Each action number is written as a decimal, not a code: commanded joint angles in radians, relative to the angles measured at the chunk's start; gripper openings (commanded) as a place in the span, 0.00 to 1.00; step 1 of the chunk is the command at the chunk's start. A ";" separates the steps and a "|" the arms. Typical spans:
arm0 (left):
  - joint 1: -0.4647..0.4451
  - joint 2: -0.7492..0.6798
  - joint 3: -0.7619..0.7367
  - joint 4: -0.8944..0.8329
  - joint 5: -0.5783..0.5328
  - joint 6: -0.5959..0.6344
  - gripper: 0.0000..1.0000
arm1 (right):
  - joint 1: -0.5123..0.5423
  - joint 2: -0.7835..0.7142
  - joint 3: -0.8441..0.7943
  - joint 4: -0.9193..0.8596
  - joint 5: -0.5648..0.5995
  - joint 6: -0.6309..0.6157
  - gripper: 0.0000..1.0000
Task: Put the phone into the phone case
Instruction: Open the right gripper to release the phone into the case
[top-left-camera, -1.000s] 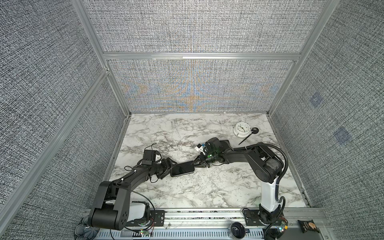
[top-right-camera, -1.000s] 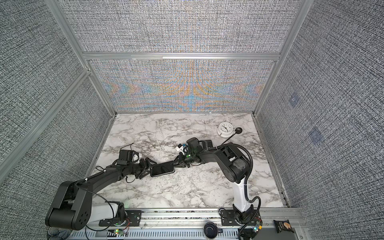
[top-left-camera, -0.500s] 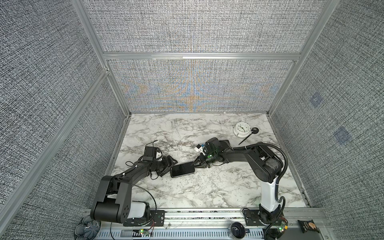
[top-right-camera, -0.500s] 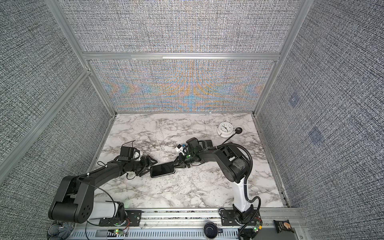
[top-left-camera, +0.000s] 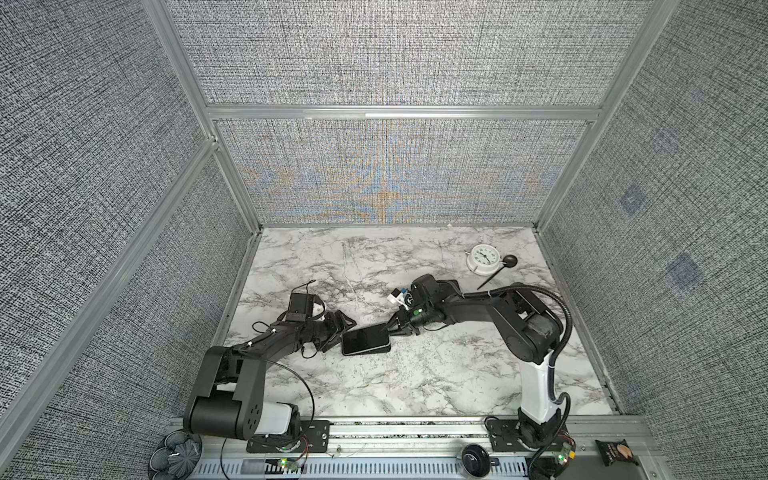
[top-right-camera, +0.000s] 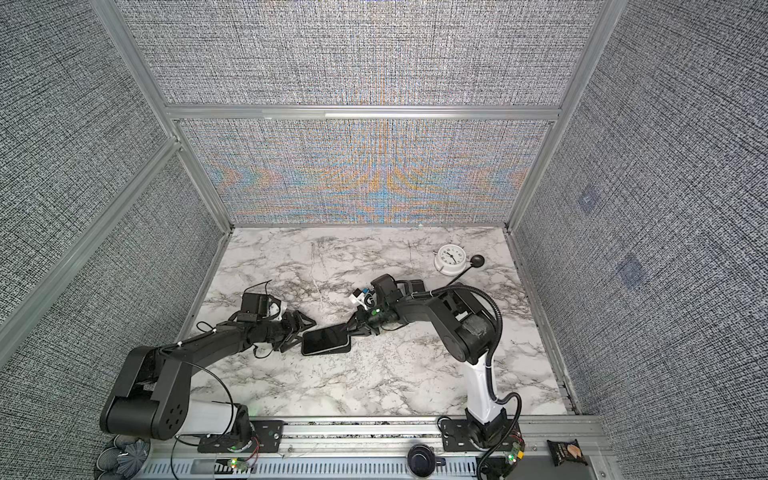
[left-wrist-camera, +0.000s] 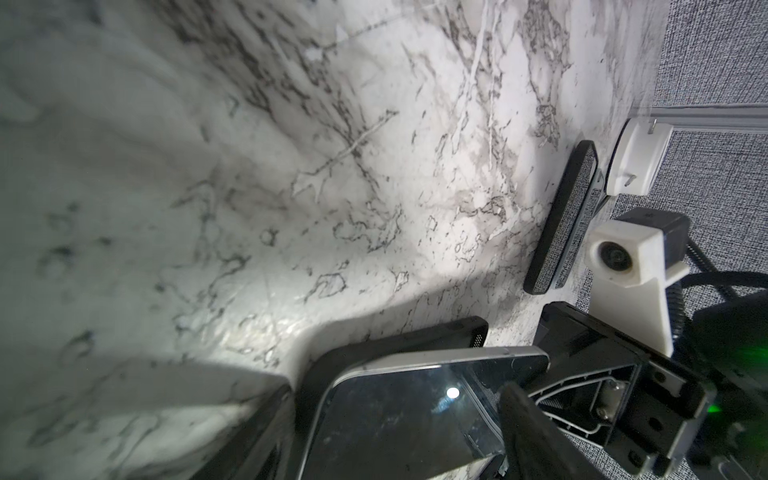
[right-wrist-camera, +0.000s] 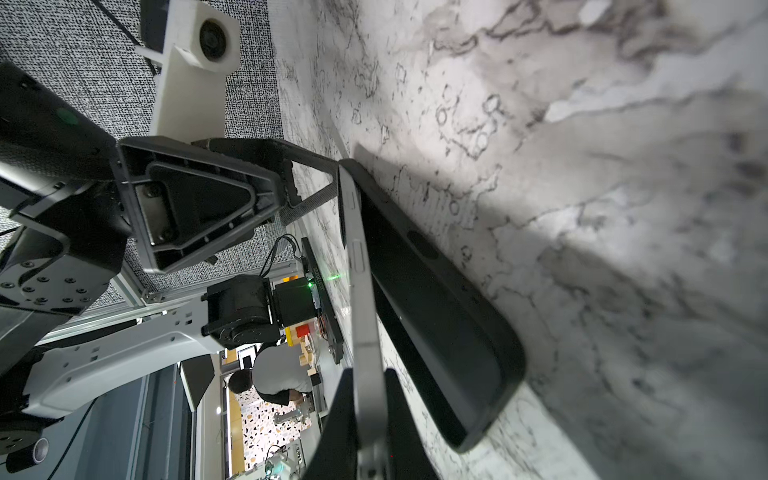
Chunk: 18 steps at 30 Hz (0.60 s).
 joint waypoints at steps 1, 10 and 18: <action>-0.003 0.003 -0.008 0.011 0.004 0.000 0.79 | 0.004 0.003 -0.004 -0.106 0.068 -0.015 0.09; -0.003 -0.027 -0.052 0.028 0.001 -0.020 0.79 | 0.004 0.004 -0.004 -0.107 0.109 0.004 0.13; -0.004 -0.051 -0.076 0.048 -0.004 -0.038 0.79 | 0.016 -0.002 0.013 -0.188 0.162 -0.013 0.16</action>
